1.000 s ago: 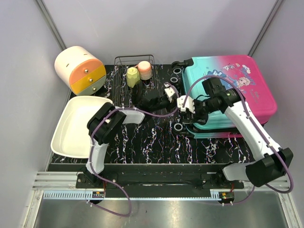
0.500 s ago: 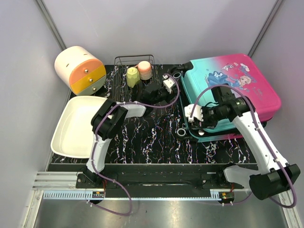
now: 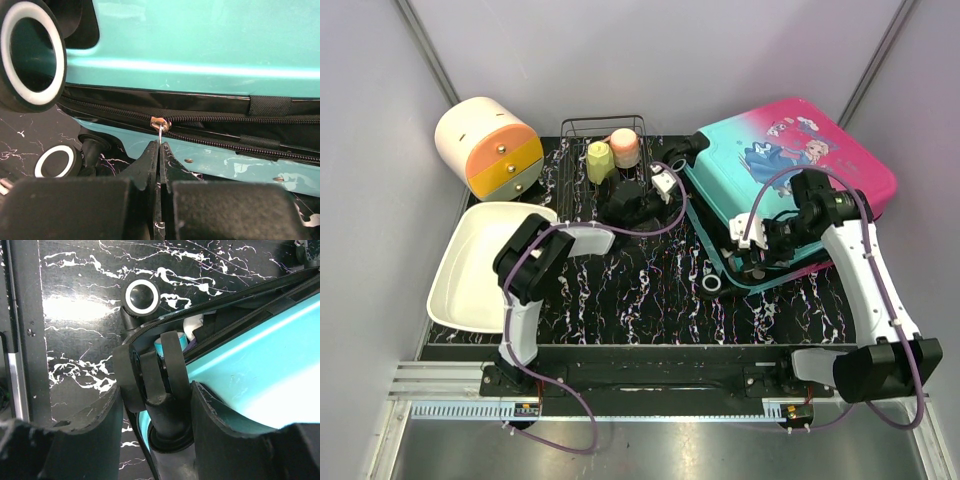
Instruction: Open, take out, and arrange the luggage
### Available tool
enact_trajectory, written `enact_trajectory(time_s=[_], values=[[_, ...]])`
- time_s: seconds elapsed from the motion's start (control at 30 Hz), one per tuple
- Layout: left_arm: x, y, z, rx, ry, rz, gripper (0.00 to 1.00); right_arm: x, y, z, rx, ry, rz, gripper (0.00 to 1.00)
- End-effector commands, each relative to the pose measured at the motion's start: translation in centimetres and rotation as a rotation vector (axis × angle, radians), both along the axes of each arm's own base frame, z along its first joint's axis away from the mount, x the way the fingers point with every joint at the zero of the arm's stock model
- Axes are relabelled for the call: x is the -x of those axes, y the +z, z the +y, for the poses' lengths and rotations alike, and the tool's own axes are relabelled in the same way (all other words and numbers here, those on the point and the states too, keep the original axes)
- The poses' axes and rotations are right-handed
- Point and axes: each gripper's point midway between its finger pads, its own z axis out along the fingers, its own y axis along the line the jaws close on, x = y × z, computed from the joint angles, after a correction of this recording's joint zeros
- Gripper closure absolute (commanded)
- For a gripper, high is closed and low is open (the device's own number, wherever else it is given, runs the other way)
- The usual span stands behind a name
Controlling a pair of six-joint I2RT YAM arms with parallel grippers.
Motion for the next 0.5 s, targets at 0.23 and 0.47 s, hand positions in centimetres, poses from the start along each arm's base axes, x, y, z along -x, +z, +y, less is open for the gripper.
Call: enact_trajectory(time_s=[0.23, 0.47], values=[[2.5, 8.8, -0.5, 0.145, -0.007, -0.21, 1.0, 5.9, 5.2, -0.5, -0.033, -0.222, 0.139, 0.0], [3.4, 9.1, -1.0, 0.156, -0.037, -0.247, 1.0, 2.4, 12.0, 4.8, -0.262, -0.286, 0.085, 0.0]])
